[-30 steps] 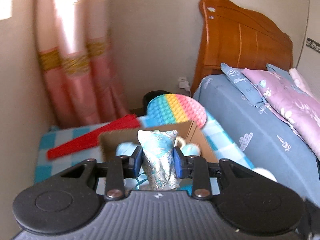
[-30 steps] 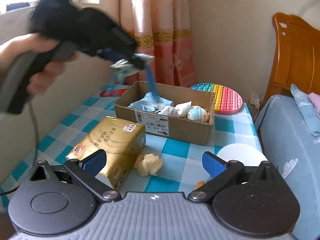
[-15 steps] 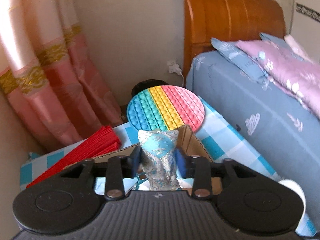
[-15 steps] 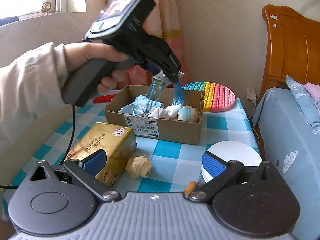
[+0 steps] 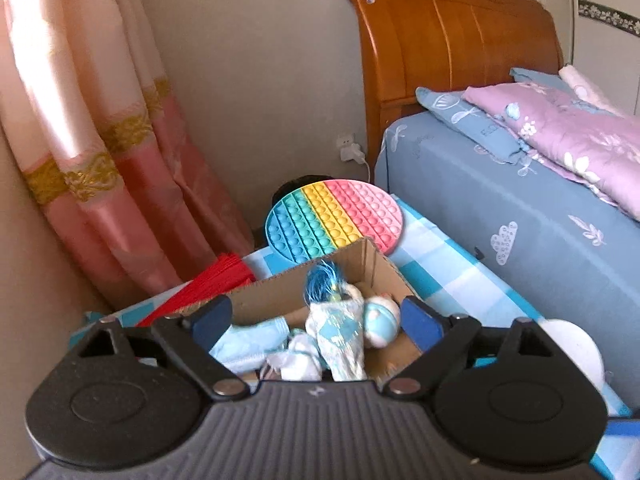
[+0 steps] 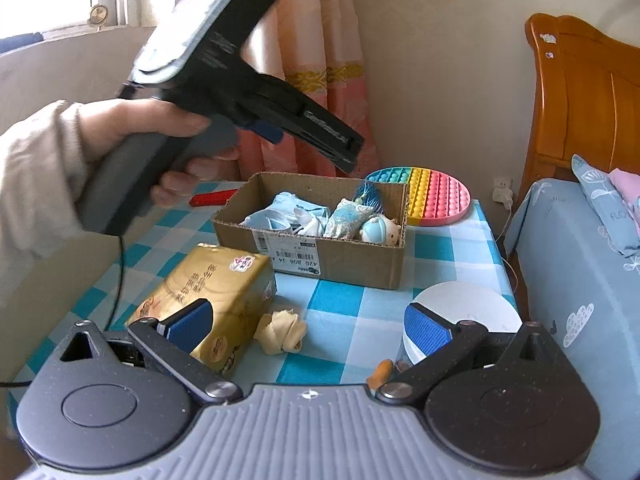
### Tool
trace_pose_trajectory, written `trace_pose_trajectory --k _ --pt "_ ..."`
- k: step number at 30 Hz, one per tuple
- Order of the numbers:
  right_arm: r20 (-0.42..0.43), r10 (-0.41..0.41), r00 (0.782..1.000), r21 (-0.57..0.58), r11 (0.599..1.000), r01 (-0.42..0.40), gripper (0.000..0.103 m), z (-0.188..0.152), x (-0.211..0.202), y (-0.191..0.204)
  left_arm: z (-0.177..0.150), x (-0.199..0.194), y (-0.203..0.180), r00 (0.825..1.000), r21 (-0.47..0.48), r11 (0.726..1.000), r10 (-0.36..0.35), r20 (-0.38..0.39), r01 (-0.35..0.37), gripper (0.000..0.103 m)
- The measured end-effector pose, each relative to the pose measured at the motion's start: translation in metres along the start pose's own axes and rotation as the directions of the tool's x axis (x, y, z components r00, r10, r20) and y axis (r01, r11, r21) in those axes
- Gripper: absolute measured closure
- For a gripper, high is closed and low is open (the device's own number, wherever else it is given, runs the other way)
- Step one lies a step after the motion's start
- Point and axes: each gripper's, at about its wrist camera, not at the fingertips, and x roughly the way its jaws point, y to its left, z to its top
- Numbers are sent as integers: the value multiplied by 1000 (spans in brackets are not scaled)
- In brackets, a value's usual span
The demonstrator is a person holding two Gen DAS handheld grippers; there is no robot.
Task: Organize soft objects
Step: 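Carry the sachet into the box and open the left gripper, then move the right gripper to the beige cloth and grasp it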
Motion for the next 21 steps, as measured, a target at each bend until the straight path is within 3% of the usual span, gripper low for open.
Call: trace_pose_trajectory --k 16,21 --pt "-55 -63 996 -55 997 60 0 -29 -17 -1 -86 -85 -11 999 -134 991 18 50 -12 11" --pt "-62 -61 996 -63 996 57 0 -34 -19 -1 -106 -93 -9 997 -151 986 75 35 -69 11"
